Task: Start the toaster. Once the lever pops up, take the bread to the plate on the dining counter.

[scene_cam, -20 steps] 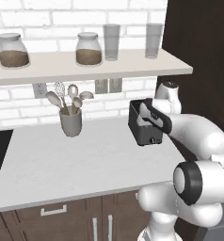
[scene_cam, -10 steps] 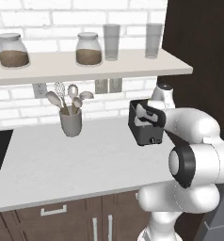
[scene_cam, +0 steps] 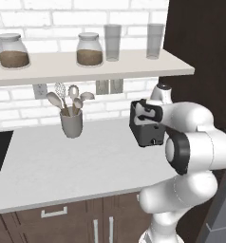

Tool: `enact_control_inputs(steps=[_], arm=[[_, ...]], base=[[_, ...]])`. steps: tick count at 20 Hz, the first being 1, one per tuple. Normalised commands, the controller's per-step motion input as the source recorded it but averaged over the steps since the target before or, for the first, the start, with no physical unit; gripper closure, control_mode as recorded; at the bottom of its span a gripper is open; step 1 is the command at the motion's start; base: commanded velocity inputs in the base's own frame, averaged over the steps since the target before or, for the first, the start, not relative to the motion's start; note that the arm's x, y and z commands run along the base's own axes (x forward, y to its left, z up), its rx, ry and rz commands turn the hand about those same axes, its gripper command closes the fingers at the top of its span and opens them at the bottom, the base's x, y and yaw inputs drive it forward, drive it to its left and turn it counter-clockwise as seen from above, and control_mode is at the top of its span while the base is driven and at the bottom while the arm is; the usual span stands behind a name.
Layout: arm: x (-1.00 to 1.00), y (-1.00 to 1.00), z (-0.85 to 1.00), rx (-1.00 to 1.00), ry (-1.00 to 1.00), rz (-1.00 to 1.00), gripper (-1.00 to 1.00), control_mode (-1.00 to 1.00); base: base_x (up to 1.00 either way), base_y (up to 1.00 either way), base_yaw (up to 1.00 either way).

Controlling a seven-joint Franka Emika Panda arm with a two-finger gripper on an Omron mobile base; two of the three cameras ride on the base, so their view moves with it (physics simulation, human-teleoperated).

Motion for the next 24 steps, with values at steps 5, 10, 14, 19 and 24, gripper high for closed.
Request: enact_control_inputs(steps=[5,10,14,19,24], arm=[[0.17,-0.02,-0.20,0.00,0.00,0.00,-1.00,-1.00],[-0.04,-0.01,-0.61,-0.01,0.00,0.00,-1.00,-1.00],[-0.27,0.00,-0.86,-0.05,0.00,0.00,-1.00,-1.00],[0.00,0.00,-0.58,-0.01,0.00,0.00,-1.00,-1.00],[-0.31,0.12,-0.48,-0.01,-0.05,0.03,-1.00,-1.00]], base=[[0.00,0.00,0.00],[0.00,0.00,0.00],[0.00,0.00,0.00],[0.00,0.00,0.00],[0.00,0.00,0.00]])
